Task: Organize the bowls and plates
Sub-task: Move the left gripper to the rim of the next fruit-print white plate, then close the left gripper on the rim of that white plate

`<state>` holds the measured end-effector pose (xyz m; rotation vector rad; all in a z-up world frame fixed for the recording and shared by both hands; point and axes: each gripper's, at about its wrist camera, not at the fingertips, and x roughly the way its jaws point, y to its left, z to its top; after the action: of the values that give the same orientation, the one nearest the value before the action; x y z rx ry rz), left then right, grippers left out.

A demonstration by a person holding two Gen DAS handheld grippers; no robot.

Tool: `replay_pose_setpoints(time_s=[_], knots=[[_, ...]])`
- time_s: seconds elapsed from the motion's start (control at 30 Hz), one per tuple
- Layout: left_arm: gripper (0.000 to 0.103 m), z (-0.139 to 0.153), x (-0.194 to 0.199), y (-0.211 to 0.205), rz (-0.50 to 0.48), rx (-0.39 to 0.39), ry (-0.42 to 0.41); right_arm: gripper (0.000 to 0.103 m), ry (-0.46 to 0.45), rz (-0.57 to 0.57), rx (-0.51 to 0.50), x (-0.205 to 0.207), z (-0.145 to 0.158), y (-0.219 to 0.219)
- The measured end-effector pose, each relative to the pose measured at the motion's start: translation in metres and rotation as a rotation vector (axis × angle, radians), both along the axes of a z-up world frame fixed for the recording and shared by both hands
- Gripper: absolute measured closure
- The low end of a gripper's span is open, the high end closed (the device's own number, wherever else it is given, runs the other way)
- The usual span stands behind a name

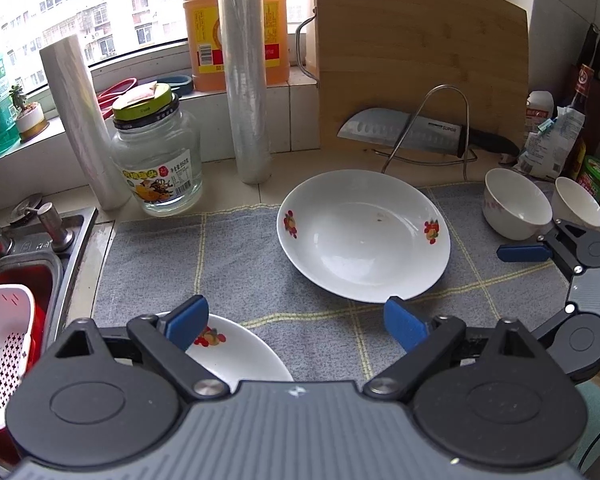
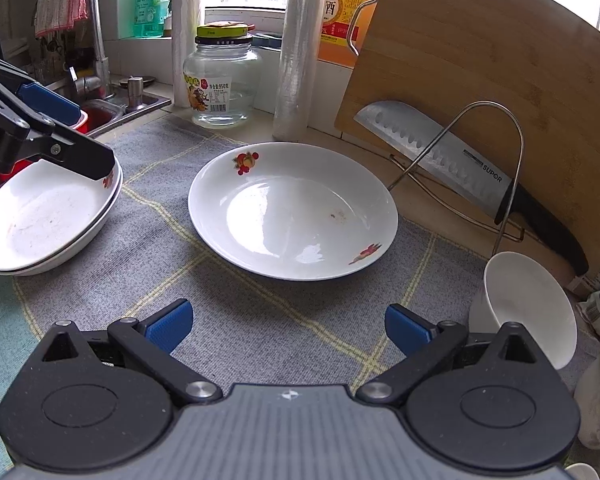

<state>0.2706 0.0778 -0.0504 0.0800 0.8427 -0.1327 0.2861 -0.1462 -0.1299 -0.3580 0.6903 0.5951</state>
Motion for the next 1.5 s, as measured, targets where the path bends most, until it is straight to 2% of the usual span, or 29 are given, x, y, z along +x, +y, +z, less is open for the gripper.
replay_pose_setpoints(time_s=[0.7, 0.97, 1.5], knots=[[0.005, 0.002, 0.07, -0.016, -0.167, 0.027, 0.019, 0.0, 0.032, -0.032, -0.065, 0.02, -0.023, 0.013], [0.005, -0.011, 0.106, -0.024, -0.22, 0.014, 0.069, 0.0, 0.04, -0.029, -0.073, 0.026, -0.032, 0.019], [0.005, -0.025, 0.152, -0.034, -0.223, -0.012, 0.135, 0.0, 0.047, -0.027, -0.032, 0.037, -0.038, 0.027]])
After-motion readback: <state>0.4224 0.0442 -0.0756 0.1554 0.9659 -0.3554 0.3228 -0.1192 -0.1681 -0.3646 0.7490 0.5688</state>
